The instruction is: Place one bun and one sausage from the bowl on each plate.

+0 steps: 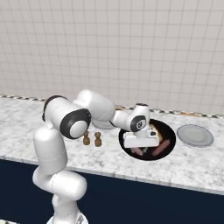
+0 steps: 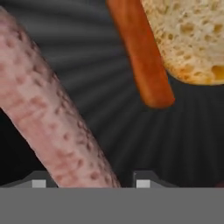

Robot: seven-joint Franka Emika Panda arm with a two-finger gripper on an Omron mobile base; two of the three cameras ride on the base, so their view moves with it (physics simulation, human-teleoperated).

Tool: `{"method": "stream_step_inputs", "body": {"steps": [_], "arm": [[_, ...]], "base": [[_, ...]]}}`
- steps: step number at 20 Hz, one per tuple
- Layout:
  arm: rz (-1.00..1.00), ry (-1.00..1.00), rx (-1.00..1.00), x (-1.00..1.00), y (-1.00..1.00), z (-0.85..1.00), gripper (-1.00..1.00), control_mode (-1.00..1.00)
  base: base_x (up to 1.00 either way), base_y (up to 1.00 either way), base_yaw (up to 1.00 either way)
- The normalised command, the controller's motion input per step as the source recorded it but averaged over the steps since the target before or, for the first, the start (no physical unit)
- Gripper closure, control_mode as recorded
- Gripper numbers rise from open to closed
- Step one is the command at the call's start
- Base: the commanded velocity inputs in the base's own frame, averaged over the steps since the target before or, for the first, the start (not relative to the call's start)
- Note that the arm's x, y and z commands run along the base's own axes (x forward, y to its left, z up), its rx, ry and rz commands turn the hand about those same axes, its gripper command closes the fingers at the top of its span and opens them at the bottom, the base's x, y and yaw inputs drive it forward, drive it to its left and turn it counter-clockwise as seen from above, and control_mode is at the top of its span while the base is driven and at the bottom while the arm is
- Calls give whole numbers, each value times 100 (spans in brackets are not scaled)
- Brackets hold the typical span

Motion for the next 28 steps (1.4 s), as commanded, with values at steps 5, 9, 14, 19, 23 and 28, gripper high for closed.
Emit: {"method": "stream_step_inputs", "body": {"steps": [5,9,14,19,23,28], "arm": [[0,2,-6,-32,1,4,100,-100],[0,-21,0,-58,14,100,100,-100],[0,-20,-5,-81,67,100,100,-100],[6,-11,-3,-72,67,47,100,100],[0,0,0,0,0,0,100,100],[0,0,0,0,0,0,100,100]], "base": [[0,0,0],[0,0,0],[0,0,0],[-20,0,1],[-65,-83,2],[4,-100,0]]}}
